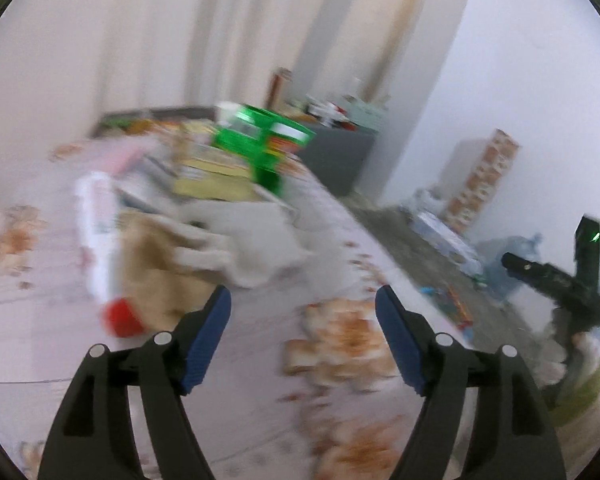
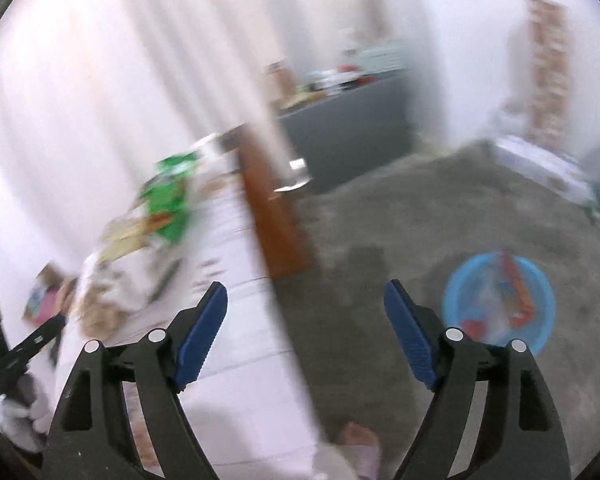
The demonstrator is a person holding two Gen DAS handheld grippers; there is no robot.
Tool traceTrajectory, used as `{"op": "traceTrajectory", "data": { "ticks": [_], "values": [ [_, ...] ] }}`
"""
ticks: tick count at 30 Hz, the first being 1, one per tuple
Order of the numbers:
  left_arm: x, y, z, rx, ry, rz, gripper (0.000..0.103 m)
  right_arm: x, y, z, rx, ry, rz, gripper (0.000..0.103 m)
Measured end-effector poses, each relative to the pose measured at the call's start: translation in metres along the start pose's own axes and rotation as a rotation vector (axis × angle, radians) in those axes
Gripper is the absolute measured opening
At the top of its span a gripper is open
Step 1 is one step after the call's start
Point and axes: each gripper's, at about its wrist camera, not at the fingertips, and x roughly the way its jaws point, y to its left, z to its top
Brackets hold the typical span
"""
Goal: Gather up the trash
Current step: 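Move both grippers back toward the table trash, then grasp the brown paper bag with the left gripper while the right gripper grasps the white glove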
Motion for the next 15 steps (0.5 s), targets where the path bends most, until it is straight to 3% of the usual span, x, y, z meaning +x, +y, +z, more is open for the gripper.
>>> {"op": "traceTrajectory", "data": {
  "ticks": [6, 10, 15],
  "values": [
    [0.000, 0.018, -0.010, 0.185, -0.028, 0.237, 0.073, 0.054, 0.099, 0.004, -0.127, 0.114, 0.171, 0.077],
    [0.016, 0.026, -0.010, 0.296, -0.039, 0.323, 0.073, 0.083, 0.156, 0.008, -0.186, 0.161, 0.243, 0.077],
    [0.040, 0.029, -0.010, 0.442, -0.032, 0.406, 0.073, 0.128, 0.207, 0.018, -0.271, 0.193, 0.245, 0.077]
  ]
}}
